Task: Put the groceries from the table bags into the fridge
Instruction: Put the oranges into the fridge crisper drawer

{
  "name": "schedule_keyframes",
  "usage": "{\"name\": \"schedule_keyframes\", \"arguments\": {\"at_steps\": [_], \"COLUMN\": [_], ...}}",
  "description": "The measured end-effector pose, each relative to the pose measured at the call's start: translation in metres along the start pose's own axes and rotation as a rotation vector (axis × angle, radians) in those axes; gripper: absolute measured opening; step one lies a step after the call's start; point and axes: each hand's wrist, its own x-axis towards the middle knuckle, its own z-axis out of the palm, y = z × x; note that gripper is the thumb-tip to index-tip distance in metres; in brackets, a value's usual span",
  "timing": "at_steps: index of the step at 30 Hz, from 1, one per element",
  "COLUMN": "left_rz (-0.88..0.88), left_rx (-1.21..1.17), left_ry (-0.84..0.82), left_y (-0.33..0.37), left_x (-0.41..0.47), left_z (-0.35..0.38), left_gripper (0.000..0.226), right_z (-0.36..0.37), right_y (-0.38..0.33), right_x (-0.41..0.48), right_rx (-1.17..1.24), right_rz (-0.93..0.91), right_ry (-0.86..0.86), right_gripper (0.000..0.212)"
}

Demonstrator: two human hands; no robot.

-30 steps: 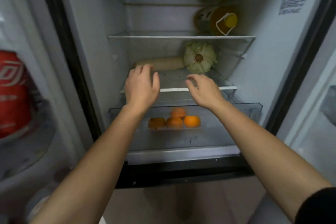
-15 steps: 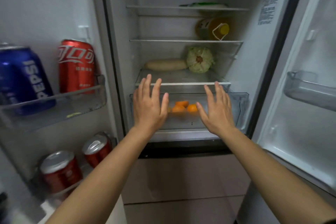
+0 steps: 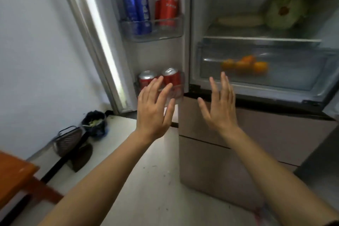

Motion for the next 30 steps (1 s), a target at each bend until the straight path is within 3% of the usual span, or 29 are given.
{"name": "schedule_keyframes", "arguments": {"at_steps": [4,7,11,16,22,30], "left_rz": [-0.075,-0.214,-0.485,-0.866,-0.986,-0.971], "left_rx": [0.151,0.347,0.611,0.708,0.751,0.753], "left_ry": [0.086,-0.018,-0.189,-0.225,-0.171,-0.243], "left_y": [-0.096,-0.186,-0.303,-0.383,-0.436,-0.545], "left_x": [-0.044,-0.098,-0.193,-0.284,-0.346,-0.403], "left_z": [-0.089,-0.166,-0.292,-0.421,-0.504,-0.549], "left_gripper": [0.045,0.050,0.063,0.072,0.071,0.058], "right_z": [0.036,0.072,0.126,0.160,0.194,0.292], "right_y": [-0.118,-0.226,-0.389,-0.550,-0.674,-0.805], "right_x": [0.013,0.017,0.006,-0.014,-0.023,-0.047], "right_rx": [0.112,0.175,0.254,0.290,0.281,0.290], "right_rz": [-0.231,-0.333,-0.436,-0.544,-0.601,-0.609], "right_ry": [0.057,0.041,-0.101,-0.263,-0.328,-0.433], "right_gripper": [0.074,0.071,0.071,0.070,0.073,0.068]}}
